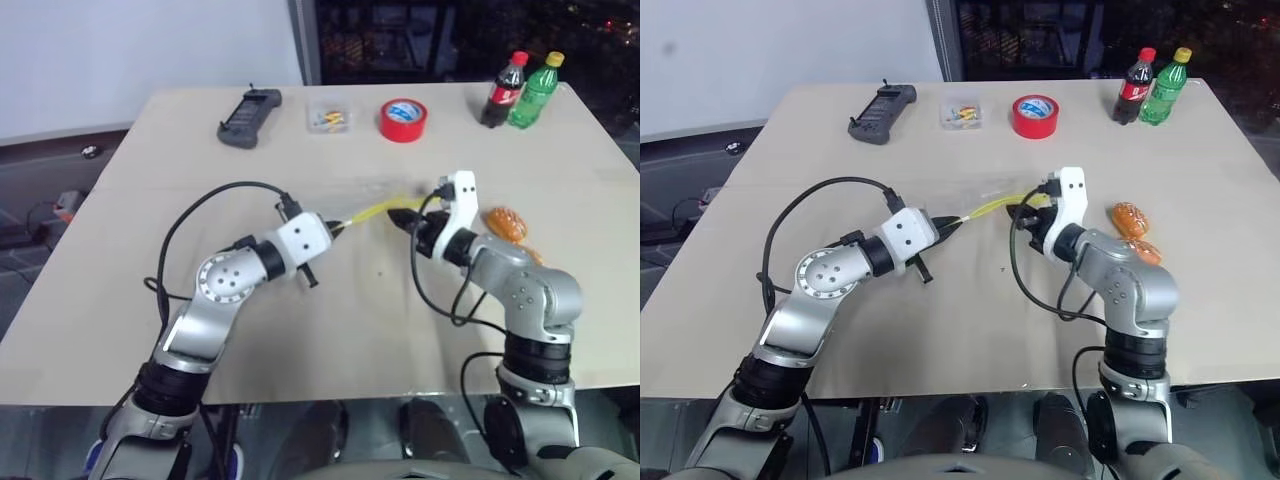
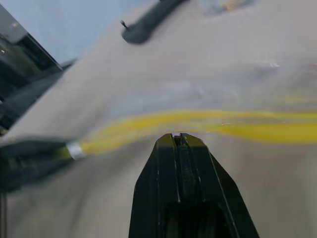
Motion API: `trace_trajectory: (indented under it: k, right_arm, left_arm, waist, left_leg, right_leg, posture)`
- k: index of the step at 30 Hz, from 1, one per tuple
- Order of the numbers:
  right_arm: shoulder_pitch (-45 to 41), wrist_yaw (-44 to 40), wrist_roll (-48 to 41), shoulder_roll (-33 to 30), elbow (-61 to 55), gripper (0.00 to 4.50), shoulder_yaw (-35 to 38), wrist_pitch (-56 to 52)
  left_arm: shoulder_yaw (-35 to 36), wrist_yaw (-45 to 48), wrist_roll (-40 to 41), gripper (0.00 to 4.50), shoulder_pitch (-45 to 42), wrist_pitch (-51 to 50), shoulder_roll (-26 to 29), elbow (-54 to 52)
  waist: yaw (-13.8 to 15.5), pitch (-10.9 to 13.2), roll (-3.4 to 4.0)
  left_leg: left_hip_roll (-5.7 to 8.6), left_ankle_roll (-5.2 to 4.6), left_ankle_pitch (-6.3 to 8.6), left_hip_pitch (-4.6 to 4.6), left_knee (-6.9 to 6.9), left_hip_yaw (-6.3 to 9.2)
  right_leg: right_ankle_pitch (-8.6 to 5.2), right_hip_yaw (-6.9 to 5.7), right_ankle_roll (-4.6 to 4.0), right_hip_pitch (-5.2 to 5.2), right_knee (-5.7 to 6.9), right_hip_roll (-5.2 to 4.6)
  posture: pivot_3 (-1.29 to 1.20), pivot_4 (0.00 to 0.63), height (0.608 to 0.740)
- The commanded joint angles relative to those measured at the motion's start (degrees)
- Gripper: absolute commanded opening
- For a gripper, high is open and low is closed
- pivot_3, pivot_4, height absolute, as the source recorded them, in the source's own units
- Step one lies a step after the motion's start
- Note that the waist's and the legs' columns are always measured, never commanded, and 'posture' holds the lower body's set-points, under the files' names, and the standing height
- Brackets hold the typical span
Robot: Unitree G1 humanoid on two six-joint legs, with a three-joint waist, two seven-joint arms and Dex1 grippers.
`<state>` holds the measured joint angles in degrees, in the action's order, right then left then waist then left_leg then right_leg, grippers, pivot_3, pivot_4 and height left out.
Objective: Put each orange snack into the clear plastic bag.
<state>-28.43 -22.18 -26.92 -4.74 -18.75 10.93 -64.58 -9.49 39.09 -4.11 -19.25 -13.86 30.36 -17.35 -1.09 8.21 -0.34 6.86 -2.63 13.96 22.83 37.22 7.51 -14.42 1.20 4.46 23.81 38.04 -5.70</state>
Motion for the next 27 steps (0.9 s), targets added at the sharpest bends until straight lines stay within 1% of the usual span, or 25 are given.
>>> trace_trajectory:
  k: [1,5,12,14,18,20,22,24,27]
  right_arm:
    - [-0.8,0.5,-2.8,-1.2,-3.9,0.01,0.7,0.2]
    - [-1.0,1.8,-2.7,-2.5,-2.8,0.01,0.5,1.5]
    - [-2.2,3.2,-2.2,-1.7,1.2,0.01,-1.5,4.5]
    - [-3.2,4.1,-2.2,-0.1,3.9,0.01,-1.7,6.0]
    - [-5.3,7.9,1.0,6.3,14.7,0.01,-2.3,15.0]
    - [-4.6,7.3,7.7,4.3,17.3,0.01,-8.5,22.6]
    - [-3.1,5.4,18.6,-1.8,18.9,0.01,-19.3,33.3]
    - [-2.2,4.7,28.8,-8.0,21.0,0.01,-28.2,45.0]
    - [-2.7,5.0,39.8,-14.7,24.0,0.01,-36.0,56.5]
  left_arm:
    - [0.9,0.1,1.2,0.0,-0.2,-0.2,0.2,-2.5]
    - [0.6,0.5,1.8,0.0,-0.2,-0.3,0.4,-2.9]
    - [0.2,1.4,2.2,0.0,0.4,0.1,0.5,-3.9]
    - [0.0,1.8,2.8,0.0,0.9,0.1,0.4,-4.7]
    - [-0.1,4.2,4.5,0.0,2.2,1.6,1.2,-5.7]
    - [0.3,5.9,5.3,0.0,3.2,2.8,2.5,-5.5]
    - [1.2,7.4,5.3,0.0,4.0,5.3,4.5,-4.0]
    - [1.7,8.4,4.8,0.0,4.3,8.1,6.4,-1.9]
    - [1.6,9.1,4.2,0.0,3.8,11.2,7.9,0.8]
  waist:
    - [0.0,0.0,0.01]
    - [0.1,0.0,0.01]
    - [0.1,0.0,0.01]
    - [0.0,0.0,0.01]
    - [-0.2,0.0,0.01]
    - [-0.2,0.0,0.05]
    - [-0.1,0.0,0.08]
    - [0.1,0.1,0.08]
    - [0.0,0.1,0.08]
  left_leg:
    - [-0.02,0.0,0.0,-0.01,0.0,0.0]
    - [-0.03,0.0,0.0,-0.01,0.0,0.01]
    - [-0.02,0.0,0.0,-0.01,0.0,-0.01]
    - [-0.02,0.0,0.0,-0.01,0.0,-0.01]
    - [-0.03,0.0,0.0,-0.04,-0.01,-0.03]
    - [-0.05,0.01,0.0,-0.05,-0.03,-0.02]
    - [-0.02,0.01,-0.01,-0.03,-0.03,-0.04]
    - [0.06,0.0,0.0,-0.01,-0.03,-0.05]
    - [0.09,0.0,0.0,-0.01,-0.02,-0.05]
  right_leg:
    - [0.0,0.0,0.0,0.01,0.01,0.0]
    - [0.0,-0.02,0.0,0.0,0.01,0.01]
    - [0.0,0.0,0.0,0.0,0.0,0.01]
    - [0.0,0.0,0.0,0.0,0.0,0.0]
    - [0.0,0.04,0.0,0.0,0.02,0.0]
    - [0.0,0.03,0.0,0.01,0.02,0.07]
    - [0.0,0.04,0.0,0.08,0.0,0.06]
    - [0.0,0.02,0.0,0.08,-0.06,0.01]
    - [0.0,0.02,0.01,0.07,-0.06,-0.01]
  posture:
    - [0.0,0.15,0.74]
    - [0.0,0.15,0.74]
    - [0.0,0.15,0.74]
    - [0.0,0.15,0.74]
    - [0.0,0.15,0.74]
    - [0.0,0.15,0.74]
    - [0.0,0.15,0.74]
    - [0.0,0.15,0.74]
    - [0.0,0.15,0.74]
